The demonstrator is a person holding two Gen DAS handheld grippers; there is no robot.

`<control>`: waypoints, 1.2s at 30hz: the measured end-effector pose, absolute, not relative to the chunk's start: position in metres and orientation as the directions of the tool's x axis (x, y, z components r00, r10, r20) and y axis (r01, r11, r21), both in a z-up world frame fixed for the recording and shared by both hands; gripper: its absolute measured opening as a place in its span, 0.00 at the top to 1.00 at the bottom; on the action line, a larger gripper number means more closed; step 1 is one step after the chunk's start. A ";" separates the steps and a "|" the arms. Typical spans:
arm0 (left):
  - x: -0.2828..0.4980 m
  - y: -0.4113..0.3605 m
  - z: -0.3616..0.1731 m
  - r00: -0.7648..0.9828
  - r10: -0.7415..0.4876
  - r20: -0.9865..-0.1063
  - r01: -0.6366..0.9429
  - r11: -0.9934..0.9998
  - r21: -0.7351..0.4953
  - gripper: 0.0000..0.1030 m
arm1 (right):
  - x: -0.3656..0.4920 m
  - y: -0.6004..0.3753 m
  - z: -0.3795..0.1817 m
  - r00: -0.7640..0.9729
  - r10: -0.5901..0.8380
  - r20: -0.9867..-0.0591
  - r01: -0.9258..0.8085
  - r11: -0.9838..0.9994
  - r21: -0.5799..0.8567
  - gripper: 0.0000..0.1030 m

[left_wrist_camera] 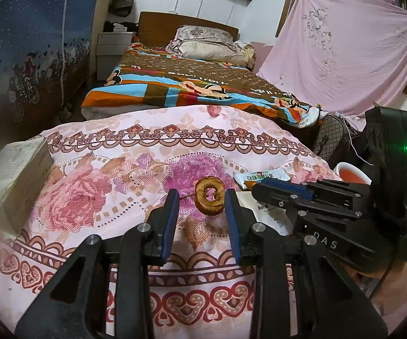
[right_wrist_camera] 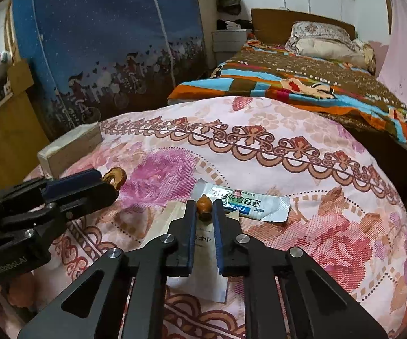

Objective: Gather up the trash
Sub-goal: 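Carry the fruit ring and brown piece in both tools over the orange bucket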

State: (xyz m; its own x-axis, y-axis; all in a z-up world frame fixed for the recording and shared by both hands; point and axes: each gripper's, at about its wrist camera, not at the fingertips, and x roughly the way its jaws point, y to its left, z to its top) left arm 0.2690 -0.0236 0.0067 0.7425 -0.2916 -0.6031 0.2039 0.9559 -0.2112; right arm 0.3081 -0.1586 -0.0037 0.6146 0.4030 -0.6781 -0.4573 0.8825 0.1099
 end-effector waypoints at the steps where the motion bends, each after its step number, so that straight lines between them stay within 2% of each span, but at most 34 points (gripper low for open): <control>1: 0.269 -0.024 0.007 0.744 -0.291 -0.601 0.204 0.956 -0.210 0.84 | 0.307 -0.158 -0.003 0.619 0.401 -0.675 -0.459 0.883 0.103 0.91; 5: 0.265 -0.024 0.009 0.754 -0.293 -0.588 0.208 0.956 -0.209 0.84 | 0.304 -0.163 0.001 0.635 0.419 -0.649 -0.458 0.881 0.121 0.92; 11: 0.255 -0.023 0.018 0.791 -0.297 -0.535 0.222 0.954 -0.201 0.84 | 0.287 -0.174 0.016 0.714 0.446 -0.540 -0.461 0.880 0.117 0.92; 15: 0.245 -0.024 0.027 0.825 -0.289 -0.486 0.230 0.957 -0.179 0.84 | 0.271 -0.181 0.029 0.765 0.467 -0.443 -0.470 0.876 0.111 0.92; 20: 0.229 -0.031 0.044 0.874 -0.297 -0.384 0.251 0.954 -0.166 0.84 | 0.244 -0.197 0.048 0.839 0.472 -0.270 -0.462 0.881 0.104 0.91; 26: 0.214 -0.054 0.064 0.903 -0.321 -0.284 0.303 0.947 -0.107 0.84 | 0.219 -0.222 0.068 0.909 0.400 -0.119 -0.390 0.915 0.101 0.91; 36: 0.205 -0.104 0.095 0.886 -0.424 -0.190 0.420 0.905 -0.061 0.84 | 0.194 -0.280 0.090 0.975 0.223 0.011 -0.223 0.968 0.118 0.91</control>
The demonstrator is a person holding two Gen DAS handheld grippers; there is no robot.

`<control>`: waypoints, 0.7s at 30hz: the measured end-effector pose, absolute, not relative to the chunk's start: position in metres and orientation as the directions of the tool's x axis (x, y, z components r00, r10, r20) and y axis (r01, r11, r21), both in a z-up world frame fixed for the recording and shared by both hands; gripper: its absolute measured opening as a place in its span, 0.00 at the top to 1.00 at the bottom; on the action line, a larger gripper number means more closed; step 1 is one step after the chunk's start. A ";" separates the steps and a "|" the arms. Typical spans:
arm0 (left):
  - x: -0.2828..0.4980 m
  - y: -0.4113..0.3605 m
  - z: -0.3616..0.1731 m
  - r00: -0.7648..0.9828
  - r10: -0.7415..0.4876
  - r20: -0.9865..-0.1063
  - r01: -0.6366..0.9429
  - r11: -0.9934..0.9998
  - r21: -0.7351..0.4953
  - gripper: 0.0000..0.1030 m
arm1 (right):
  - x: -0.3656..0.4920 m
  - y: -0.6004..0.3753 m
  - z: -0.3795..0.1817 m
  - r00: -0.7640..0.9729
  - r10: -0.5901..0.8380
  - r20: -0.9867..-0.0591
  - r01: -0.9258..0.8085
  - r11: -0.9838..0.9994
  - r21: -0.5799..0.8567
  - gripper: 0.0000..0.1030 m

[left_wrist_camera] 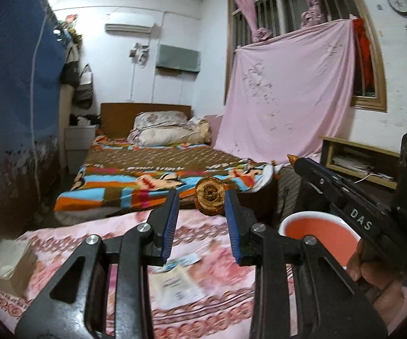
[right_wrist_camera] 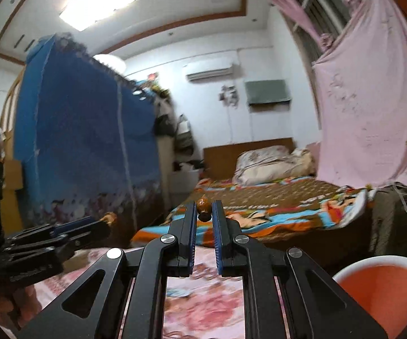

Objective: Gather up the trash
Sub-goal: 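Carry the fruit ring and brown piece in both tools over the orange bucket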

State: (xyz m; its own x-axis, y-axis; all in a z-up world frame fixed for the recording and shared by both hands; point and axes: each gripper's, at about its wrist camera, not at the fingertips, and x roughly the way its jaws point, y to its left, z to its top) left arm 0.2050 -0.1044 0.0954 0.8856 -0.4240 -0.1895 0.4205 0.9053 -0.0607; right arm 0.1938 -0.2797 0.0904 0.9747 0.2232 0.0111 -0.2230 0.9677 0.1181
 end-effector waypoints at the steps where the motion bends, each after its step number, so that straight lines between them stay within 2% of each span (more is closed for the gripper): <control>1: 0.205 -0.109 0.098 0.882 -0.434 -0.184 0.431 0.901 -0.057 0.84 | 0.194 -0.286 0.092 0.978 0.207 0.016 -0.207 0.970 0.128 0.91; 10: 0.205 -0.154 0.110 0.831 -0.532 -0.160 0.535 0.844 -0.028 0.84 | 0.182 -0.341 0.098 0.998 0.043 0.046 -0.051 0.982 0.182 0.91; 21: 0.215 -0.215 0.100 0.722 -0.653 -0.228 0.662 0.748 -0.048 0.84 | 0.179 -0.399 0.089 0.989 -0.144 -0.033 0.147 0.940 0.309 0.91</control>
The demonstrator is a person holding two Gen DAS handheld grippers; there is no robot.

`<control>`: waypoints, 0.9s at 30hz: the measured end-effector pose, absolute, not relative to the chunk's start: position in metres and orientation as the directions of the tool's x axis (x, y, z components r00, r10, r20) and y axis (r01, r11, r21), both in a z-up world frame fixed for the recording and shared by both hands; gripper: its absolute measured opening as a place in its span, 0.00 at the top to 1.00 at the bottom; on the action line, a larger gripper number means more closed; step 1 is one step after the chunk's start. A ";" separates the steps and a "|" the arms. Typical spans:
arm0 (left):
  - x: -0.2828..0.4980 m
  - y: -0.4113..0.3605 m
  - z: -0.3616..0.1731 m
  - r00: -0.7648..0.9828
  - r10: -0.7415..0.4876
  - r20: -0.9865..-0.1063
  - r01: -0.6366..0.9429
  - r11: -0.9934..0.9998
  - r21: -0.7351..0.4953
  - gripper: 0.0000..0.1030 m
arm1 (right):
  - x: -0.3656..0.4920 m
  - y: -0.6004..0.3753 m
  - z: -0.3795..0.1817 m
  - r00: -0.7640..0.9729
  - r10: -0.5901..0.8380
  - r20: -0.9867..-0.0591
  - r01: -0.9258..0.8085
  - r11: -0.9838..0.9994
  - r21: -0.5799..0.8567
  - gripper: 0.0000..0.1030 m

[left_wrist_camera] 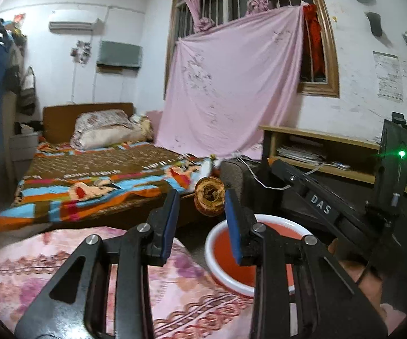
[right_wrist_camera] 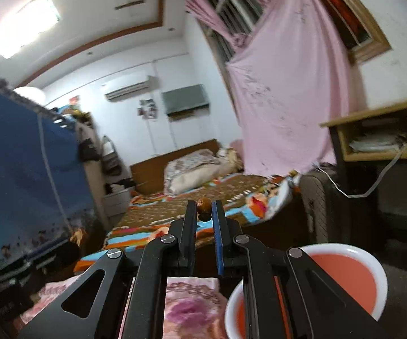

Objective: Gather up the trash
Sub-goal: 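Carry the fruit ring and brown piece in both tools over the orange bucket, then open the left tool to drop the fruit ring while the right tool drops the brown piece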

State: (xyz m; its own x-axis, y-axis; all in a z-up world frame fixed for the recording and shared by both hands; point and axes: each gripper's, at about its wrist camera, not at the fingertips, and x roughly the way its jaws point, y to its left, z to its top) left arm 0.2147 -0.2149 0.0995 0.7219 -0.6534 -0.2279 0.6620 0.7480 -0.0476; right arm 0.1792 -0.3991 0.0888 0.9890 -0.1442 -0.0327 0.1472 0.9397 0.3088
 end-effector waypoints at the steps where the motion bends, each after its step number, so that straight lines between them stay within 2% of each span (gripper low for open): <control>1: 0.216 -0.219 0.098 0.710 -0.663 -0.239 0.671 0.739 -0.055 0.84 | 0.180 -0.404 0.087 0.987 -0.158 -0.044 0.163 0.933 0.320 0.91; 9: 0.233 -0.259 0.082 0.607 -0.712 -0.353 0.722 0.680 -0.130 0.84 | 0.182 -0.430 0.076 0.961 -0.236 -0.146 0.275 0.886 0.372 0.90; 21: 0.248 -0.297 0.057 0.452 -0.738 -0.501 0.747 0.620 -0.240 0.83 | 0.183 -0.449 0.061 0.926 -0.258 -0.275 0.359 0.827 0.432 0.90; 27: 0.251 -0.297 0.052 0.416 -0.738 -0.532 0.731 0.619 -0.287 0.75 | 0.184 -0.453 0.059 0.916 -0.270 -0.296 0.381 0.814 0.438 0.90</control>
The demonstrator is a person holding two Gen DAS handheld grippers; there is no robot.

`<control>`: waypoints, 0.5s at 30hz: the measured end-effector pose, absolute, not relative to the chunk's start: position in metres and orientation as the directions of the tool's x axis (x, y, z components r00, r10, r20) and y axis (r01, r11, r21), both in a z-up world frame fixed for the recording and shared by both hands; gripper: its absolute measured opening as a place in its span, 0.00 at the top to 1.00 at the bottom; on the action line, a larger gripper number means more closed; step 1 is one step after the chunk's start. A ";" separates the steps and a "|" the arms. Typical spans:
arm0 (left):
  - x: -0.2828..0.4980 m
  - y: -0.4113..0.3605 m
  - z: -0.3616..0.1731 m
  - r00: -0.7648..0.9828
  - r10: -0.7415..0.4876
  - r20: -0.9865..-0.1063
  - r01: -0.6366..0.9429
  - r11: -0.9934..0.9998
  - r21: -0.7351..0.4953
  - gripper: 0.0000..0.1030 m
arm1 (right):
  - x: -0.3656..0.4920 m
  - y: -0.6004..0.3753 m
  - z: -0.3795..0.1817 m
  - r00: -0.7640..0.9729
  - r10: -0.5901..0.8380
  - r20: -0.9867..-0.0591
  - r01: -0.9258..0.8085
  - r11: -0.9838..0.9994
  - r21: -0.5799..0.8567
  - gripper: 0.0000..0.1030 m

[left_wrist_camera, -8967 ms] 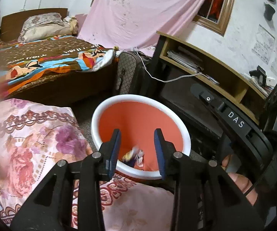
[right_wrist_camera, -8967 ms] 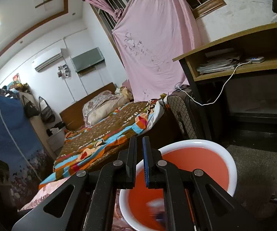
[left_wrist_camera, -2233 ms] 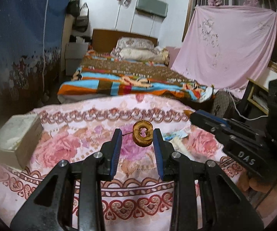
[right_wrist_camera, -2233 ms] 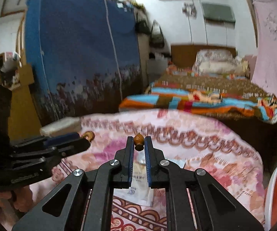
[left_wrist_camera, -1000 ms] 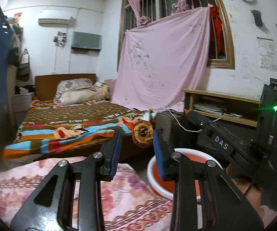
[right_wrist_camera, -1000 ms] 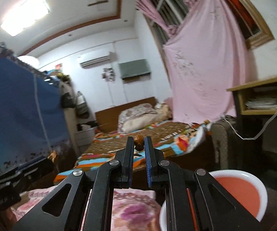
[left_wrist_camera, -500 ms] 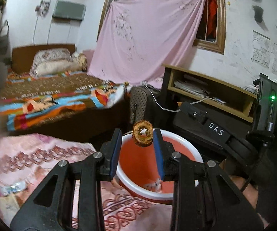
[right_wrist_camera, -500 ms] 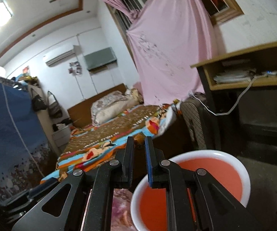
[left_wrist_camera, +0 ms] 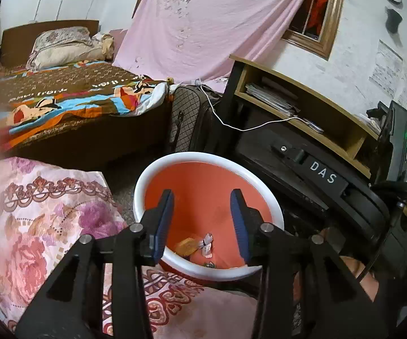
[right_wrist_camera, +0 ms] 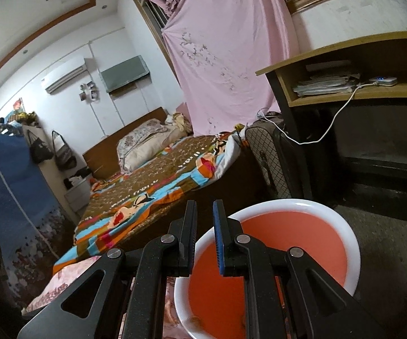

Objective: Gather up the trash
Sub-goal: 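Open the left tool to drop the fruit ring while the right tool drops the brown piece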

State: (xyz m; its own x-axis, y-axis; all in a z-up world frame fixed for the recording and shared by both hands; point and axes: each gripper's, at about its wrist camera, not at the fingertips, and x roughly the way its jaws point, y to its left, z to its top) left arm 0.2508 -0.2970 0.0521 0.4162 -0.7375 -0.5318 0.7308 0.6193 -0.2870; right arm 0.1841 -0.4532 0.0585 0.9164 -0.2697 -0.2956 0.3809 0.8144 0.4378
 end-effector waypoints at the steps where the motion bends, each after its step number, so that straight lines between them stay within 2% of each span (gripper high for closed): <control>1: 0.251 -0.295 0.053 0.419 -0.737 -0.530 0.728 0.622 -0.290 0.74 | 0.184 -0.453 0.058 0.916 -0.270 -0.298 0.382 0.813 0.440 0.90; 8: 0.256 -0.271 0.060 0.511 -0.704 -0.494 0.668 0.687 -0.288 0.67 | 0.189 -0.450 0.062 0.919 -0.255 -0.302 0.370 0.821 0.434 0.87; 12: 0.253 -0.249 0.067 0.604 -0.642 -0.472 0.610 0.753 -0.246 0.59 | 0.191 -0.442 0.064 0.927 -0.240 -0.288 0.348 0.833 0.429 0.70; 15: 0.249 -0.228 0.071 0.679 -0.587 -0.440 0.557 0.803 -0.213 0.49 | 0.193 -0.433 0.066 0.936 -0.222 -0.274 0.324 0.847 0.421 0.64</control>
State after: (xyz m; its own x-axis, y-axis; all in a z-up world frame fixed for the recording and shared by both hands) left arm 0.2489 -0.2280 0.0710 0.6794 -0.5875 -0.4396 0.5566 0.8030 -0.2129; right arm 0.1928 -0.4333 0.0659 0.9358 -0.2221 -0.2739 0.3243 0.8470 0.4212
